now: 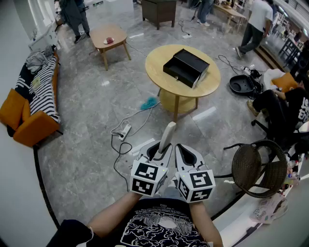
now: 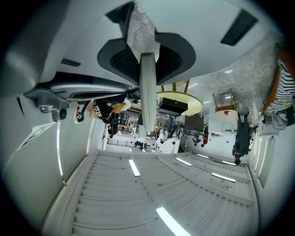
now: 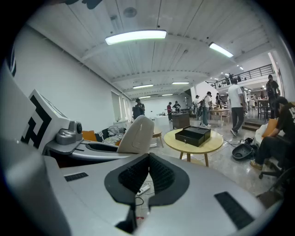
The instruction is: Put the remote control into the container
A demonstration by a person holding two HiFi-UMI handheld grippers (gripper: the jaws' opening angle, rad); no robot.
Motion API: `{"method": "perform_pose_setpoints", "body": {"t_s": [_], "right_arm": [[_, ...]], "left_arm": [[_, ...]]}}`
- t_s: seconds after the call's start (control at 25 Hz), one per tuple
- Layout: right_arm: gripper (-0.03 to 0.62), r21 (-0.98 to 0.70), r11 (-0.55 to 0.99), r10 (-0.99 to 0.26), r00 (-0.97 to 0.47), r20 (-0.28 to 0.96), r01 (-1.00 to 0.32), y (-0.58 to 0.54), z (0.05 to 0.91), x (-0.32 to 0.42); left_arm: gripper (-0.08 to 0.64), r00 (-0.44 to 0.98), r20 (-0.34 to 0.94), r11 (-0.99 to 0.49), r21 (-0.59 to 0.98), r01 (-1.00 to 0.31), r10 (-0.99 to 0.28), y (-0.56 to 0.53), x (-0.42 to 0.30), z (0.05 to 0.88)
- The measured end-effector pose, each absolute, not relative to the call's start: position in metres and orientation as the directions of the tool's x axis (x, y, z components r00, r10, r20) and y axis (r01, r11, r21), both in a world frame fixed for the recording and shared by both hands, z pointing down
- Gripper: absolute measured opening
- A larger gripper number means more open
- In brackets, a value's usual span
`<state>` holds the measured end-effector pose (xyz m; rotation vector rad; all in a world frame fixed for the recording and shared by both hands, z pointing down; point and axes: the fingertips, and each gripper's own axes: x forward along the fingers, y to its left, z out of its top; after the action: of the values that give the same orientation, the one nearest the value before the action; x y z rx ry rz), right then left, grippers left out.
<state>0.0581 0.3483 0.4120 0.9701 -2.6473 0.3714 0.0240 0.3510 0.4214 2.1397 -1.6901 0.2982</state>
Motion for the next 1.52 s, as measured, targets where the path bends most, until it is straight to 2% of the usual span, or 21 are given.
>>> {"method": "perform_pose_setpoints", "body": {"t_s": [0.68, 1.52], "right_arm": [[0.023, -0.14, 0.722, -0.593, -0.711, 0.377, -0.677, 0.322, 0.419, 0.033], [0.023, -0.184, 0.775, -0.513, -0.772, 0.374, -0.604, 0.182, 0.423, 0.027]], "left_arm": [[0.107, 0.26, 0.405, -0.191, 0.203, -0.96, -0.877, 0.328, -0.002, 0.43], [0.107, 0.172, 0.43, -0.1, 0.185, -0.978, -0.886, 0.189, -0.009, 0.428]]}}
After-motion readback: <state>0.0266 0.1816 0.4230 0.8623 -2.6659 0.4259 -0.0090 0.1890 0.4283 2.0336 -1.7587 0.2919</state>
